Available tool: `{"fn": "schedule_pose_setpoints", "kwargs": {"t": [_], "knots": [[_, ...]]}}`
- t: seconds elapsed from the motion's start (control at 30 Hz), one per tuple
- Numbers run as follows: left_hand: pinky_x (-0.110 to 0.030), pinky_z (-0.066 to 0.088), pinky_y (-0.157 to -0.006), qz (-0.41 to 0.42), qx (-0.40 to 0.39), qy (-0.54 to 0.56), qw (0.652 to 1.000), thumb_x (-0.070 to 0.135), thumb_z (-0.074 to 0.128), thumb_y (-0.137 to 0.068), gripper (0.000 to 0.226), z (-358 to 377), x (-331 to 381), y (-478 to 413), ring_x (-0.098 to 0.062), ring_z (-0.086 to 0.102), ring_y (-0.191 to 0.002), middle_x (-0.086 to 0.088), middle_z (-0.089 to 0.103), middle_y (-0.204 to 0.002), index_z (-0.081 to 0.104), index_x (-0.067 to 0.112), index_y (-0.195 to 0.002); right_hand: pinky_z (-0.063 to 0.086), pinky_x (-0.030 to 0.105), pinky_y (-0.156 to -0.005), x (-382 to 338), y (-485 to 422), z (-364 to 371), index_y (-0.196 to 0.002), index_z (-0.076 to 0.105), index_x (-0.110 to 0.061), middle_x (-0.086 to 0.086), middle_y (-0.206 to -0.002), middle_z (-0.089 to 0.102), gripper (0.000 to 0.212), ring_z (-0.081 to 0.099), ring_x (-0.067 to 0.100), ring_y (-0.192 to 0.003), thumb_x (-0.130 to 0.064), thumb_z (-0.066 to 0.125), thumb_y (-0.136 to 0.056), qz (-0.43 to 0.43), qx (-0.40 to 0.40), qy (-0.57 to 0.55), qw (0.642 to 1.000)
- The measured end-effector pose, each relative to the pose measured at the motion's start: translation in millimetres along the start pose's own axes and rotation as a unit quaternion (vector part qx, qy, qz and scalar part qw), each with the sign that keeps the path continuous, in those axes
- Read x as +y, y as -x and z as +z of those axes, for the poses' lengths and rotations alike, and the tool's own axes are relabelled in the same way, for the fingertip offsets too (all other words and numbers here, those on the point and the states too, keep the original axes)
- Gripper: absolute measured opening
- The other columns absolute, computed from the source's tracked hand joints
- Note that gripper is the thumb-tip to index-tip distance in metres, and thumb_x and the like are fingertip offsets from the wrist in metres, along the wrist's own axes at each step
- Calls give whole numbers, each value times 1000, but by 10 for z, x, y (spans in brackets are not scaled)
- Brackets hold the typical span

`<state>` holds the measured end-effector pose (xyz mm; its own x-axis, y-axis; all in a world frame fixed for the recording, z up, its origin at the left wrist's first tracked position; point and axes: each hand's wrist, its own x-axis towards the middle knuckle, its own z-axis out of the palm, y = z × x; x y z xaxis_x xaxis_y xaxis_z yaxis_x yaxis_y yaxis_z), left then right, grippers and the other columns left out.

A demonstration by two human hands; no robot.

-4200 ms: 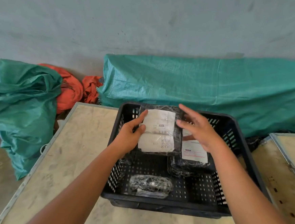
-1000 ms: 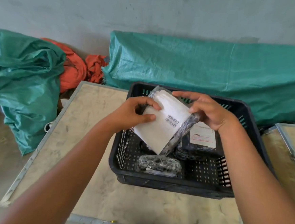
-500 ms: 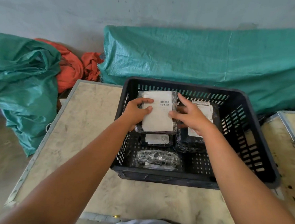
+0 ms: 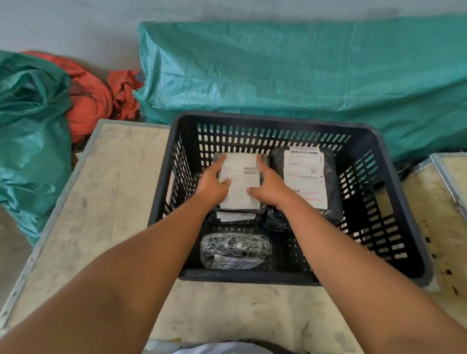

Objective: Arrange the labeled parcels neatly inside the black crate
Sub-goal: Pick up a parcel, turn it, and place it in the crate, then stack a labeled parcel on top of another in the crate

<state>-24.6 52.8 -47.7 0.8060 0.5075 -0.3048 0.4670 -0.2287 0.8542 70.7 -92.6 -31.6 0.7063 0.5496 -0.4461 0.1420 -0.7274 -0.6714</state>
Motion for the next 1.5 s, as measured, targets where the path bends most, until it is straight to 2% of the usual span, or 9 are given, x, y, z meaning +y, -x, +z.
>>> {"fn": "schedule_pose_setpoints", "kwargs": {"t": [0.13,0.43,0.6,0.73,0.87,1.03,1.17,1.3,1.5], "knots": [[-45,52,-101,-28,-28,-43,998,7,67,-93,87,17,-98,-1,-26,55,-125,-7,46,-151,23,40,-160,48,41,-106,-7,-56,40,-160,-17,-31,9,-151,50,125,56,29,-128,-14,82,-85,29,-45,44,998],[-43,57,-91,-70,-20,-112,991,12,68,-94,87,102,-39,-70,-28,60,-110,-14,48,-141,21,45,-158,45,35,-104,-19,-203,49,-163,-4,-26,9,-150,49,119,55,29,-128,-13,84,-83,64,-42,68,995],[-54,24,-121,-86,-12,-172,981,12,69,-93,79,60,289,-76,-43,9,-153,-19,-3,-169,29,34,-158,37,32,-111,-43,-50,36,-162,24,-12,14,-157,43,101,43,31,-142,-17,85,-82,-8,5,157,988],[-45,36,-116,23,-37,-172,984,22,73,-92,68,-152,571,64,-36,31,-148,-17,24,-164,43,27,-152,37,37,-112,-39,176,-119,-159,35,-16,12,-159,43,90,44,31,-142,-16,84,-83,-75,2,115,991],[-27,44,-92,67,-117,-190,972,30,73,-92,55,-355,581,376,-19,57,-124,-1,48,-153,55,25,-143,50,39,-105,-24,414,-364,-139,60,-28,5,-149,55,61,62,22,-123,-14,83,-85,-95,-14,32,995],[-33,44,-105,33,-227,-242,943,30,73,-92,56,-501,393,710,-20,58,-127,-5,55,-148,56,18,-144,55,33,-99,179,667,-458,-94,74,-47,-6,-132,66,40,69,11,-112,-22,94,-71,-96,-184,8,978],[-42,44,-110,31,-347,-323,880,34,72,-92,60,-543,277,890,-20,60,-125,-3,59,-145,53,17,-146,49,24,-97,247,814,-231,-103,74,-49,-23,-127,64,52,57,11,-123,-31,98,-61,-114,-283,57,951],[-40,46,-105,44,-391,-354,848,32,78,-86,68,-505,233,979,-18,61,-119,4,62,-139,51,22,-148,48,33,-106,297,857,-49,-110,74,-40,-20,-122,68,57,60,2,-116,-30,99,-60,-161,-247,94,951],[-30,44,-99,70,-319,-348,879,32,85,-79,79,-479,153,992,-18,57,-125,1,59,-144,49,25,-150,58,36,-94,259,831,-154,-108,78,-45,-20,-107,76,48,71,6,-101,-27,91,-65,-166,-181,77,966]]}}
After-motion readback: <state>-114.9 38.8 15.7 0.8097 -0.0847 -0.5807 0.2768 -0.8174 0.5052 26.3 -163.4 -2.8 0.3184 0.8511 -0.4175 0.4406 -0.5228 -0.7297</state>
